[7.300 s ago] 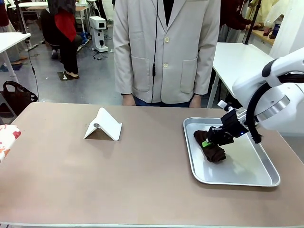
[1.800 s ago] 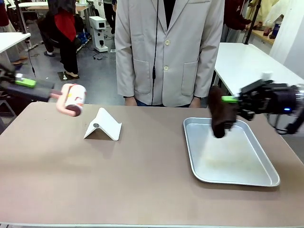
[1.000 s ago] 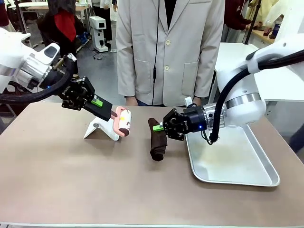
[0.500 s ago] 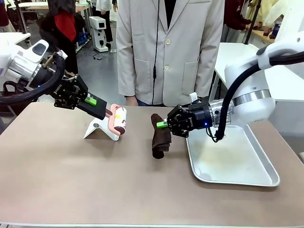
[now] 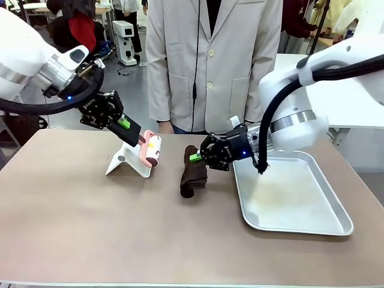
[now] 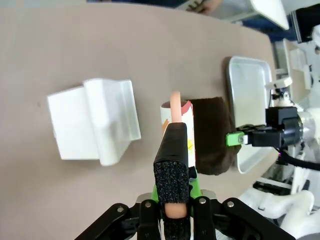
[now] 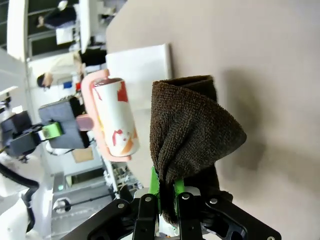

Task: Clean the surface of the table.
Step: Return the Lint Roller and towel to their original positions.

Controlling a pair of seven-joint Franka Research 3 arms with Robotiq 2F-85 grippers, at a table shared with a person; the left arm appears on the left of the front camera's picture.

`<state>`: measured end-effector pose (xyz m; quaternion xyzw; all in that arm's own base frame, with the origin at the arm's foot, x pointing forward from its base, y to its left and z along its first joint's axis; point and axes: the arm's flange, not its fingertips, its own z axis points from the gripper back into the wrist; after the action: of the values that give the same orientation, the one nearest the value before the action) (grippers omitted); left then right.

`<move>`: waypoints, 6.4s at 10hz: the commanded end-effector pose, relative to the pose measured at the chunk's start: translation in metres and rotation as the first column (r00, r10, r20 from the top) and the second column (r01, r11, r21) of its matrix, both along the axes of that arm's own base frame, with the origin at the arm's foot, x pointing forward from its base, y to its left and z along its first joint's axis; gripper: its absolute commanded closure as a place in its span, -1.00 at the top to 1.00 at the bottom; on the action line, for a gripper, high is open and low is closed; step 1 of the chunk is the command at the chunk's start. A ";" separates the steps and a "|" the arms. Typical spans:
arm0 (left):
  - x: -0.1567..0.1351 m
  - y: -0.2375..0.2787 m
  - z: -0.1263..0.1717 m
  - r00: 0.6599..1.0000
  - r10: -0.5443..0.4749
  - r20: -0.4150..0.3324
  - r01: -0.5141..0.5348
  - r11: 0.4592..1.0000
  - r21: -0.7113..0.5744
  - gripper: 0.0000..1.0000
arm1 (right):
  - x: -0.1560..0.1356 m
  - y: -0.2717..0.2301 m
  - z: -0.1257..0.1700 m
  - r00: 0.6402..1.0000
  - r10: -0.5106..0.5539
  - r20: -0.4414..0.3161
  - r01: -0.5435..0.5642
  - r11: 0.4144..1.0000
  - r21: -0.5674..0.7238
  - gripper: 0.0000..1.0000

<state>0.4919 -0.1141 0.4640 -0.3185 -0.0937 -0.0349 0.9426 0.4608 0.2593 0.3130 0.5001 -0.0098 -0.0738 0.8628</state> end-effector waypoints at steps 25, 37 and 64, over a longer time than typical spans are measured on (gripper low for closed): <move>0.049 0.008 -0.059 0.988 0.105 -0.114 -0.091 0.988 0.125 -0.55 | 0.020 0.012 -0.011 0.993 -0.008 -0.115 -0.038 0.922 -0.386 -0.74; 0.013 0.038 -0.031 0.994 0.091 -0.066 -0.087 0.994 0.062 1.00 | 0.019 0.017 0.001 0.993 0.003 -0.115 -0.054 0.895 -0.442 1.00; -0.082 0.230 -0.118 0.971 0.189 0.149 -0.018 0.678 -0.735 1.00 | -0.086 -0.314 0.038 0.977 -0.198 0.081 0.145 0.891 0.431 1.00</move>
<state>0.4151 0.1174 0.3459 -0.6514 -0.2097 0.0316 0.7285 0.3754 -0.0554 0.3497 0.6741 -0.0919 -0.1224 0.7226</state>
